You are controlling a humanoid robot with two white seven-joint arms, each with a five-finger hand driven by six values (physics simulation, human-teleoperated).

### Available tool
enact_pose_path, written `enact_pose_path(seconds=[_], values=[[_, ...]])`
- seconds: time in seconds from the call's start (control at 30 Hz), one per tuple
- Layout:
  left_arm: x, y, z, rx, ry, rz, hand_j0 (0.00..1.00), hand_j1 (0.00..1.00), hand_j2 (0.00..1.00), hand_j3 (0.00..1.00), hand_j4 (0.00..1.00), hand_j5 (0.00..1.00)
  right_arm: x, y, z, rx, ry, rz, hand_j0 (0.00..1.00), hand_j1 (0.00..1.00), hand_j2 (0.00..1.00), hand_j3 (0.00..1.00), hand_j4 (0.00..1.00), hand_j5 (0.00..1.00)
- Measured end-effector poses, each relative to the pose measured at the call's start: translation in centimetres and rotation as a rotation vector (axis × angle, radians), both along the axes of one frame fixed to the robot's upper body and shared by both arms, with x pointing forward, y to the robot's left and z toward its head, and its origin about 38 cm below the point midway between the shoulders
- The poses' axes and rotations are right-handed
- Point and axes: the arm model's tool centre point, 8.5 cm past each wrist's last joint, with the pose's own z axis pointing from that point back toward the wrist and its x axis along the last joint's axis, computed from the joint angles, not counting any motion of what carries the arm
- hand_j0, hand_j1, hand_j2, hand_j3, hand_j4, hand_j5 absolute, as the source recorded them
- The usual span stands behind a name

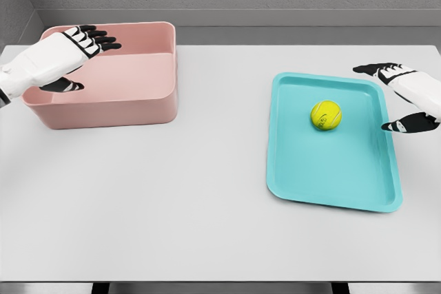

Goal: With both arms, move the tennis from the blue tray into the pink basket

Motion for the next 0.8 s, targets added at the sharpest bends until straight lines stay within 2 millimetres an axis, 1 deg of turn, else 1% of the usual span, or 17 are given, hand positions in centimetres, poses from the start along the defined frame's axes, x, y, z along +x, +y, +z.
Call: enact_pose_path(seconds=[0.13,0.17,0.2,0.23,0.27,0.33,0.43,0.53,0.6,0.67,0.7,0.77,0.8], values=[[0.0,0.0,0.0,0.001,0.000,0.000,1.00,1.00,1.00,1.00,1.00,1.00,0.1,-0.2,0.1,0.000,0.000,-0.011,1.00,1.00,1.00,1.00,1.00,1.00],[0.0,0.0,0.1,0.001,-0.001,0.000,1.00,1.00,1.00,1.00,1.00,1.00,0.5,-0.1,0.6,0.001,-0.015,-0.016,1.00,1.00,1.00,1.00,1.00,1.00],[0.0,0.0,0.1,0.002,-0.002,0.000,1.00,1.00,1.00,1.00,1.00,1.00,1.3,0.3,1.9,-0.007,-0.036,-0.014,1.00,1.00,1.00,1.00,1.00,1.00],[0.0,0.0,0.0,0.002,0.000,0.000,1.00,1.00,1.00,1.00,1.00,1.00,2.6,1.0,4.3,-0.017,-0.074,-0.005,1.00,1.00,1.00,1.00,1.00,1.00],[0.0,0.0,0.1,0.002,-0.001,0.000,1.00,1.00,1.00,1.00,1.00,1.00,3.4,1.9,5.0,-0.027,-0.063,0.005,1.00,1.00,1.00,1.00,1.00,1.00],[0.0,0.0,0.1,0.002,-0.001,0.000,1.00,1.00,1.00,1.00,1.00,1.00,3.9,3.4,3.4,-0.058,0.037,0.024,1.00,1.00,1.00,1.00,1.00,1.00],[0.0,0.0,0.1,0.002,-0.001,0.000,1.00,1.00,1.00,1.00,1.00,1.00,4.1,4.4,1.1,-0.101,0.176,0.030,1.00,1.00,1.00,1.00,1.00,1.00],[0.0,0.0,0.1,0.002,-0.001,0.000,1.00,1.00,1.00,1.00,1.00,1.00,5.0,4.8,1.6,-0.132,0.225,0.018,1.00,1.00,1.00,1.00,1.00,1.00],[0.0,0.0,0.1,0.002,0.000,0.001,1.00,1.00,1.00,1.00,1.00,1.00,5.4,5.2,1.5,-0.147,0.266,0.017,1.00,1.00,1.00,1.00,1.00,1.00],[0.1,0.1,0.3,0.002,-0.005,0.003,1.00,1.00,1.00,1.00,1.00,1.00,6.2,5.8,2.1,-0.158,0.281,0.017,1.00,1.00,1.00,1.00,1.00,1.00],[0.2,0.2,0.3,0.003,-0.005,0.005,1.00,1.00,1.00,1.00,1.00,1.00,6.5,6.0,1.7,-0.161,0.302,0.015,1.00,1.00,1.00,1.00,1.00,1.00],[0.2,0.3,0.3,0.002,-0.005,0.008,1.00,1.00,1.00,1.00,1.00,1.00,7.5,6.4,1.9,-0.159,0.310,0.009,1.00,1.00,1.00,1.00,1.00,1.00],[0.2,0.3,0.4,0.001,-0.006,0.008,1.00,1.00,1.00,1.00,1.00,1.00,7.8,6.6,1.3,-0.161,0.328,0.005,1.00,1.00,1.00,1.00,1.00,1.00]])
